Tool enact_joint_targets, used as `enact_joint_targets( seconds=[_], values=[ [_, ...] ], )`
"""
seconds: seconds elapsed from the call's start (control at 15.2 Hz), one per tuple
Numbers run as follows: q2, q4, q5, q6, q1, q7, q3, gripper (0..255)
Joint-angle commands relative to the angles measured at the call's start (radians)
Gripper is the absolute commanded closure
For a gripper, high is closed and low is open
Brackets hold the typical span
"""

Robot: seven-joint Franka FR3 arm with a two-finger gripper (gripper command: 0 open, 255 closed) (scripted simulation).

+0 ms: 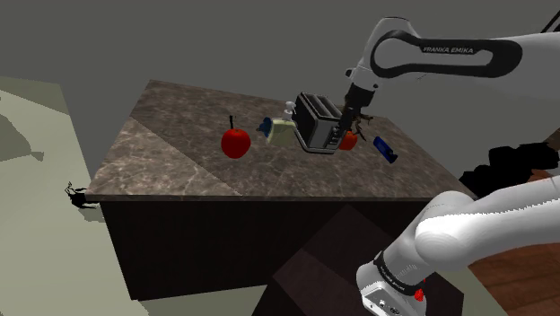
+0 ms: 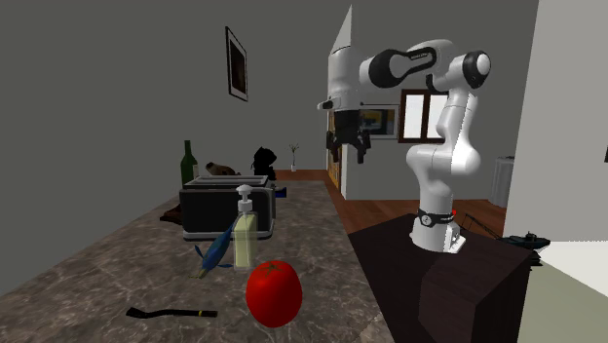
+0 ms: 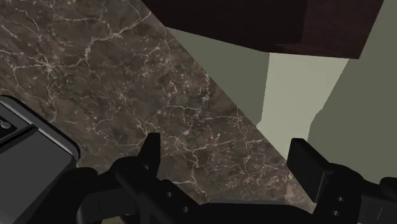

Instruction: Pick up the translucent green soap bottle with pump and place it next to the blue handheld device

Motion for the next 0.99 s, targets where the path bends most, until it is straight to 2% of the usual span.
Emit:
enact_joint_targets(
  seconds=[0.0, 0.46, 0.92],
  values=[
    [0.055, 0.014, 0.002, 0.055, 0.002, -0.058, -0.035, 0],
    [0.311, 0.147, 0.086, 0.205, 0.024, -0.269, -0.14, 0],
    [0.597, 0.356, 0.258, 0.274, 0.013, -0.502, -0.19, 0]
  ],
)
